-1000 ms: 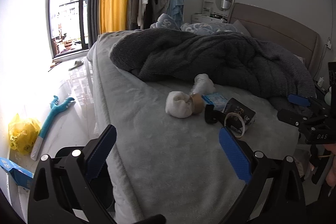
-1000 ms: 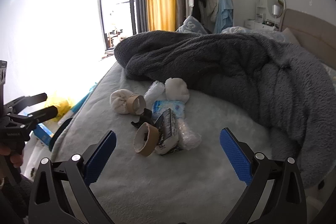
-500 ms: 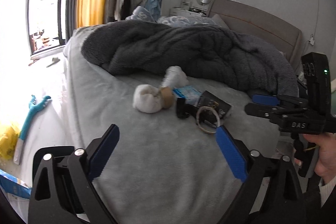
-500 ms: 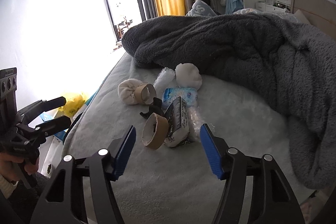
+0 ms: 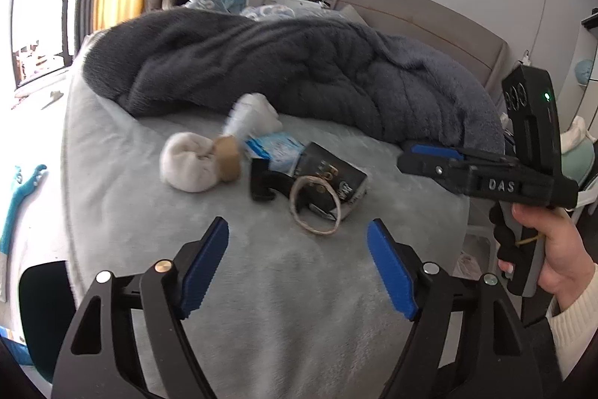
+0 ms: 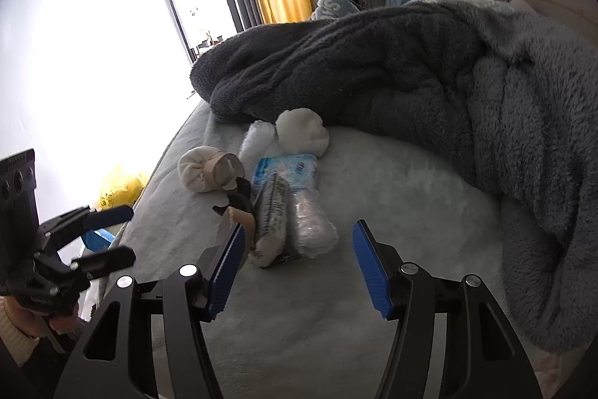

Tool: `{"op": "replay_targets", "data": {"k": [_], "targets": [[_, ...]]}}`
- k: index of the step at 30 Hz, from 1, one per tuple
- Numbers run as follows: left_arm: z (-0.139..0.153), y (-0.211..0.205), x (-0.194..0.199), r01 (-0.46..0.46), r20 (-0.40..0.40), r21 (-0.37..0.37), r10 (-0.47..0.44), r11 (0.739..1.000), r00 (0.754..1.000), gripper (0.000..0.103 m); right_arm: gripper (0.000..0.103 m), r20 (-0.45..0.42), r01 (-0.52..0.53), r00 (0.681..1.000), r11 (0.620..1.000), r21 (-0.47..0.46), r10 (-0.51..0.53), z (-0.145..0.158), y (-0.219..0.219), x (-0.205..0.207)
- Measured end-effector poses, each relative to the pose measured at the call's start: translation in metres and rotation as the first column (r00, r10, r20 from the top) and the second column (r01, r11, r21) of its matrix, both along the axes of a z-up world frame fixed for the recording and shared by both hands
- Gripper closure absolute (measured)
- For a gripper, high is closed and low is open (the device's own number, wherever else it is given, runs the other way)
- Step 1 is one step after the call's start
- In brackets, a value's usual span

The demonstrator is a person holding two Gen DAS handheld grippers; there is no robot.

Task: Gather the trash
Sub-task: 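Grasp the brown cardboard tape ring with the left tool while the right tool grasps the bubble-wrap roll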

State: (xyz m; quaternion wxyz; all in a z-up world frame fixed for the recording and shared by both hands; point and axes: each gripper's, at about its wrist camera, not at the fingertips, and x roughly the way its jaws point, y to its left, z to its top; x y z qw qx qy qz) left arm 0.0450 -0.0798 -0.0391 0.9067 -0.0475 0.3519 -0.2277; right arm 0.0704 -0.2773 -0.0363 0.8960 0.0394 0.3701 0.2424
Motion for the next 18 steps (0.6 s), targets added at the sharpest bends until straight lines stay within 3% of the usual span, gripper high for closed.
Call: {"op": "replay_targets", "data": {"k": [7,18], "targets": [[-0.015,-0.017,0.019,0.040,-0.072,-0.062,-0.045,0.997,0.996,0.033,0.048,-0.048,-0.011,0.999,1.000,0.022,0.012,-0.012,-0.009,0.015],[-0.029,-0.034,0.040,0.058,-0.113,-0.042,-0.062,0.997,0.992,0.041,0.049,-0.144,-0.054,0.987,0.988,0.145,0.075,-0.030,-0.014,0.040]]}}
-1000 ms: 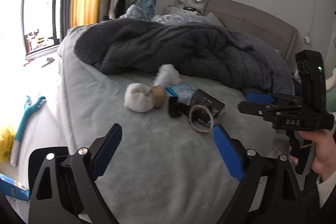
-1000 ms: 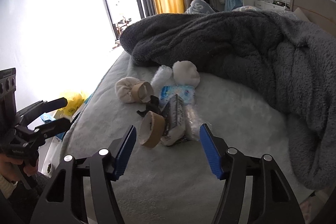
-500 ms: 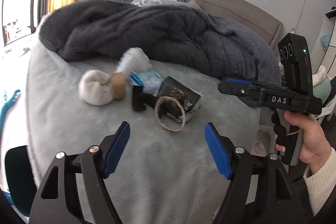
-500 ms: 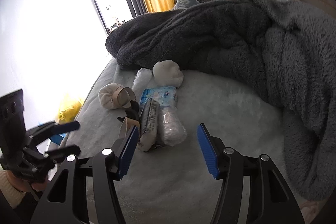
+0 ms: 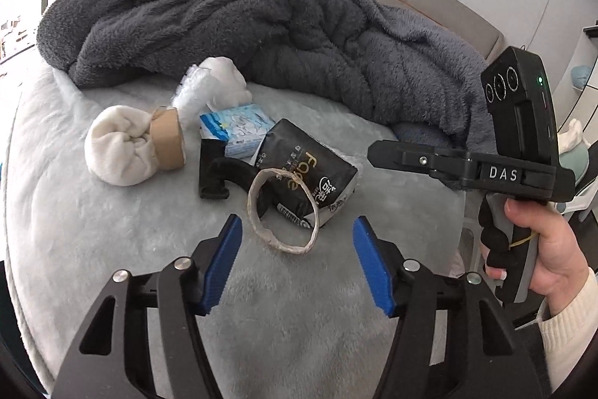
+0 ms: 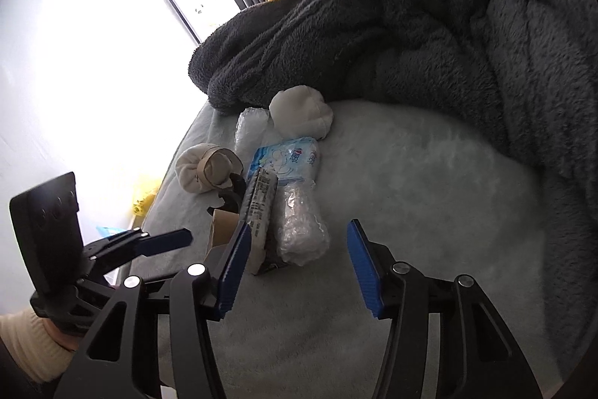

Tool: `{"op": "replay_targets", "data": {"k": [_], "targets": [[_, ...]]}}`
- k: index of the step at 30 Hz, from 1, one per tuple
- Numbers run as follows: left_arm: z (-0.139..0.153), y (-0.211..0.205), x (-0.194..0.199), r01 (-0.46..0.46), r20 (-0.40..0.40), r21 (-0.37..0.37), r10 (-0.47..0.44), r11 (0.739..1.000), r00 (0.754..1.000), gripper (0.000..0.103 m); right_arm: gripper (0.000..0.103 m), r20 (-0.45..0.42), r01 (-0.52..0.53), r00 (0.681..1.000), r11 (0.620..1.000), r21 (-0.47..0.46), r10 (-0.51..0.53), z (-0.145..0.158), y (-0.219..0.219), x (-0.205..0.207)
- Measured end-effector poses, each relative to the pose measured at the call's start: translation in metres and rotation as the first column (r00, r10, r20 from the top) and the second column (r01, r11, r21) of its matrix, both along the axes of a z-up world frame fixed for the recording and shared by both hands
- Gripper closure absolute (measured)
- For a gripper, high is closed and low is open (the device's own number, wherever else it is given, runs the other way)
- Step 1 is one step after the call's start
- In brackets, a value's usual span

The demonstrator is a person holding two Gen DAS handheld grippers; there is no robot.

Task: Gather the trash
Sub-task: 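Grasp the brown cardboard tape ring with the left tool while the right tool grasps the bubble-wrap roll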

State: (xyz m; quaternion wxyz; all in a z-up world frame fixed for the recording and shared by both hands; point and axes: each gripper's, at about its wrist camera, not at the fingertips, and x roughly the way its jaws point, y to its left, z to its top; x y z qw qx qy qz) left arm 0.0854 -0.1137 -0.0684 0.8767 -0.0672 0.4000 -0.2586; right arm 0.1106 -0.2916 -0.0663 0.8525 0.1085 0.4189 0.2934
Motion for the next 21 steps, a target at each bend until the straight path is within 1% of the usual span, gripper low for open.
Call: {"op": "replay_targets", "data": {"k": [1,4,7,11,13,15,17,18,19,21], "targets": [[0.000,-0.001,0.002,0.003,-0.003,-0.003,-0.004,1.000,1.000,0.044,0.049,-0.007,-0.002,1.000,1.000,0.002,0.002,-0.001,0.000,0.002],[0.000,-0.001,0.009,0.001,-0.009,-0.009,-0.001,1.000,1.000,0.046,0.049,-0.018,-0.002,1.000,1.000,-0.021,0.002,-0.006,0.002,0.007],[-0.002,-0.003,0.014,0.004,-0.023,-0.015,-0.004,1.000,1.000,0.047,0.049,-0.030,-0.006,1.000,1.000,-0.026,0.005,-0.011,0.005,0.014],[-0.005,-0.006,0.021,0.014,-0.040,0.000,-0.014,1.000,0.999,0.047,0.049,-0.044,-0.021,0.999,0.999,-0.026,0.020,-0.015,0.012,0.021],[-0.007,-0.006,0.023,0.022,-0.057,0.006,-0.021,1.000,0.998,0.047,0.049,-0.057,-0.036,0.998,0.999,-0.033,0.034,-0.018,0.018,0.024],[-0.010,-0.005,0.026,0.039,-0.082,-0.004,-0.039,0.999,0.996,0.048,0.050,-0.076,-0.049,0.996,0.998,-0.046,0.046,-0.023,0.025,0.028],[-0.013,-0.003,0.028,0.044,-0.094,-0.010,-0.045,0.999,0.995,0.053,0.056,-0.093,-0.056,0.994,0.997,-0.045,0.051,-0.026,0.028,0.030],[-0.014,-0.002,0.029,0.048,-0.099,-0.016,-0.050,0.999,0.994,0.058,0.063,-0.098,-0.053,0.994,0.998,-0.046,0.048,-0.027,0.029,0.033],[-0.014,-0.001,0.029,0.051,-0.097,-0.020,-0.053,0.998,0.994,0.066,0.066,-0.096,-0.050,0.994,0.997,-0.059,0.044,-0.027,0.030,0.034],[-0.011,-0.001,0.028,0.059,-0.079,-0.007,-0.059,0.998,0.995,0.075,0.068,-0.084,-0.046,0.996,0.995,-0.083,0.039,-0.026,0.032,0.035]]}}
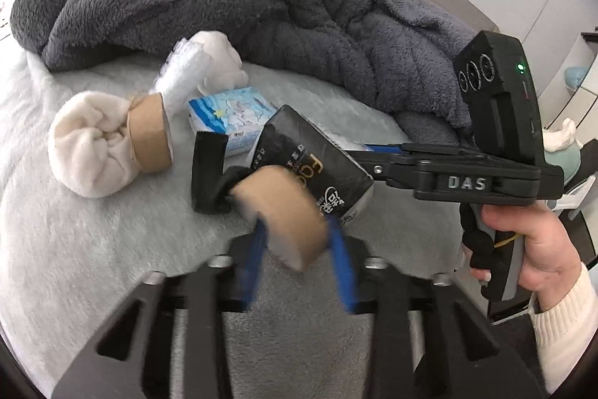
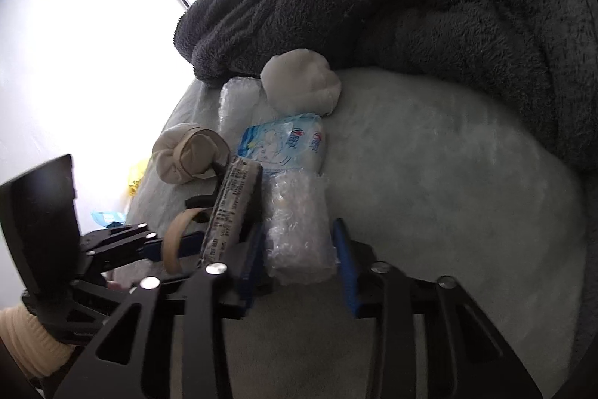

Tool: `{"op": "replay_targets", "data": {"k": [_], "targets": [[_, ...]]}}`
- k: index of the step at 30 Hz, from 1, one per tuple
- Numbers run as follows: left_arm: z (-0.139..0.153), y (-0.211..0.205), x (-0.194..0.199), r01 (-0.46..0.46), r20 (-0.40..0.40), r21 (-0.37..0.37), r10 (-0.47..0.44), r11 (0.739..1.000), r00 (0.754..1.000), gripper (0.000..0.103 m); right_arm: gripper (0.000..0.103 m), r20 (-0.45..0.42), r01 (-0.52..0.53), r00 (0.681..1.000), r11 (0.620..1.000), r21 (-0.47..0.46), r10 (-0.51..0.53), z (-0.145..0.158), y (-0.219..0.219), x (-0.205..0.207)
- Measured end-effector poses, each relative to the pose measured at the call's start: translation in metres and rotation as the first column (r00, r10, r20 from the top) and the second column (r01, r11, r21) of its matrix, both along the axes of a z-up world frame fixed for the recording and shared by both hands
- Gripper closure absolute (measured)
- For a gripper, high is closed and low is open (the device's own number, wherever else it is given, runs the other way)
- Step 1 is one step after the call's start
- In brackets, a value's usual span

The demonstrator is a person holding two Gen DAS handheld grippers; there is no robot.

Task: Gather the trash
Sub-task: 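Grasp the brown cardboard tape ring with the left tool while the right tool grasps the bubble-wrap roll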

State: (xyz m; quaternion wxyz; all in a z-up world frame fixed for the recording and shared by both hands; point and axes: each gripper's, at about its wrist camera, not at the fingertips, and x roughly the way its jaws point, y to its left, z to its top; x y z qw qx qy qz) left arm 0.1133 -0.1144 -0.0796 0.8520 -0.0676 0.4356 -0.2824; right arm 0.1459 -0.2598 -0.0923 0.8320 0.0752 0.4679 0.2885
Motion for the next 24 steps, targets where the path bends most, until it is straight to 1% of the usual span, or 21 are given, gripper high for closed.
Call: {"op": "replay_targets", "data": {"k": [5,9,13,17,19,22,24], "targets": [[0.003,0.000,-0.002,0.012,0.031,0.010,-0.012,1.000,0.999,0.079,0.069,0.037,0.031,0.999,0.999,-0.024,-0.030,0.008,0.000,0.005],[0.007,0.003,-0.003,0.024,0.043,0.007,-0.025,1.000,0.999,0.081,0.069,0.097,0.059,0.994,0.997,-0.041,-0.055,0.021,0.001,0.004],[0.015,0.010,-0.006,0.038,0.068,-0.003,-0.038,0.999,0.997,0.083,0.069,0.151,0.078,0.986,0.997,-0.029,-0.073,0.036,0.005,0.002],[0.019,0.018,-0.010,0.058,0.087,-0.017,-0.057,0.998,0.995,0.085,0.069,0.189,0.073,0.980,0.997,-0.026,-0.066,0.048,0.017,0.000],[0.023,0.021,-0.013,0.055,0.109,-0.010,-0.054,0.998,0.993,0.085,0.069,0.205,0.069,0.977,0.997,-0.024,-0.063,0.053,0.022,-0.001],[0.033,0.033,-0.016,0.033,0.143,-0.027,-0.029,0.999,0.989,0.085,0.069,0.232,0.067,0.971,0.998,-0.020,-0.060,0.061,0.030,-0.002],[0.040,0.041,-0.016,0.015,0.167,-0.031,-0.010,0.999,0.986,0.089,0.069,0.243,0.064,0.968,0.998,-0.015,-0.059,0.065,0.035,-0.003]]}}
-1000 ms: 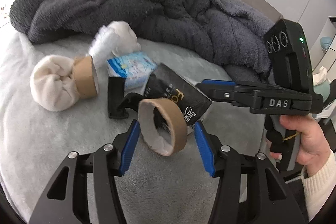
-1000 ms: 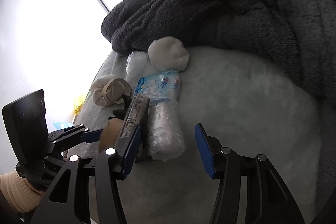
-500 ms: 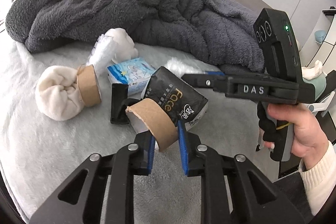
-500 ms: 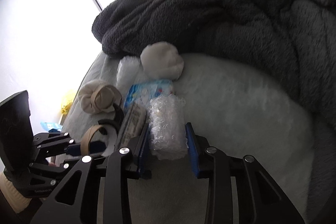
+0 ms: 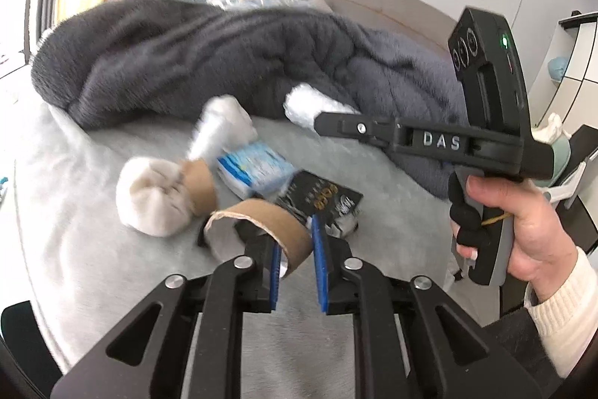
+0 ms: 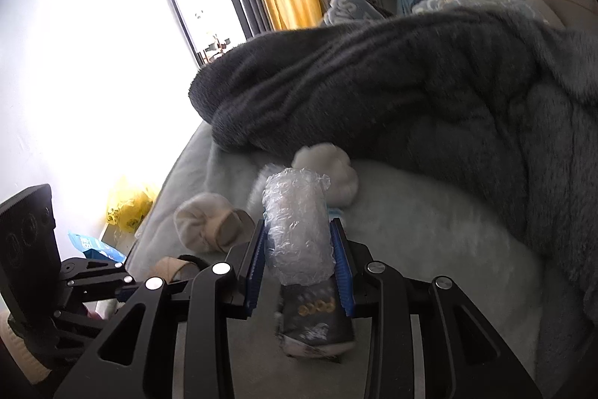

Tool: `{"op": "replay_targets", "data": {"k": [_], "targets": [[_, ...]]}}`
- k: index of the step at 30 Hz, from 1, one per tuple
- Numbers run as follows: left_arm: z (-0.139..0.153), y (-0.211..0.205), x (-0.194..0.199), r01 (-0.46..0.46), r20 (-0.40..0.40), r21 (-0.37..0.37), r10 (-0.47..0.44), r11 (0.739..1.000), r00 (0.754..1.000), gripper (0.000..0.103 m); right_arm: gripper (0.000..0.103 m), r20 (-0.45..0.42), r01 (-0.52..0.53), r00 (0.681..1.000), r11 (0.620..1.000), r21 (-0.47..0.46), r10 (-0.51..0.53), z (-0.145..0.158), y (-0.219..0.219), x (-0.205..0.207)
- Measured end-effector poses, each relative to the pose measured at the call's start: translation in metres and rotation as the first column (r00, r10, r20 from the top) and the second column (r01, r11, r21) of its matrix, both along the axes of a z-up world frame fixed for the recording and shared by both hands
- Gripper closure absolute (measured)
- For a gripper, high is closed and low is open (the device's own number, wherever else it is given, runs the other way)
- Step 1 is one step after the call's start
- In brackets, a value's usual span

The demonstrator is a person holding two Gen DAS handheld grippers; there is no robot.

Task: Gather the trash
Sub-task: 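Grasp the brown cardboard tape ring with the left tool while the right tool grasps the bubble-wrap roll, then carry the cardboard ring and bubble wrap in both tools over the teal trash bin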

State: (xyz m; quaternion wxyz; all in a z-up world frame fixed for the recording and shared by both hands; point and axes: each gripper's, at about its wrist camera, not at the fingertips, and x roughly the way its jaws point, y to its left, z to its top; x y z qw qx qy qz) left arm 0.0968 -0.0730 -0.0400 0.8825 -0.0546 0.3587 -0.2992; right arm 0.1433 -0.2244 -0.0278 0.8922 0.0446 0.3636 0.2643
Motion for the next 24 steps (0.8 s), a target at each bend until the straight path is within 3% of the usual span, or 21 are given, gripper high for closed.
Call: {"op": "replay_targets", "data": {"k": [10,14,22,24], "targets": [[0.001,0.037,0.002,-0.055,0.002,0.003,0.055,0.999,0.999,0.096,0.069,0.015,-0.039,0.999,0.999,0.029,0.039,0.007,0.038,0.005],[-0.002,0.054,0.004,-0.062,-0.024,-0.055,0.061,0.997,0.998,0.096,0.069,0.010,-0.060,0.998,0.998,0.030,0.060,0.005,0.055,0.006],[-0.010,0.066,-0.001,-0.033,-0.055,-0.053,0.030,0.998,0.998,0.096,0.069,0.002,-0.085,0.996,0.996,0.033,0.085,0.005,0.079,0.010],[-0.011,0.072,-0.004,-0.025,-0.057,-0.082,0.020,0.996,0.998,0.096,0.069,0.005,-0.094,0.996,0.995,0.032,0.094,0.005,0.085,0.009]]}}
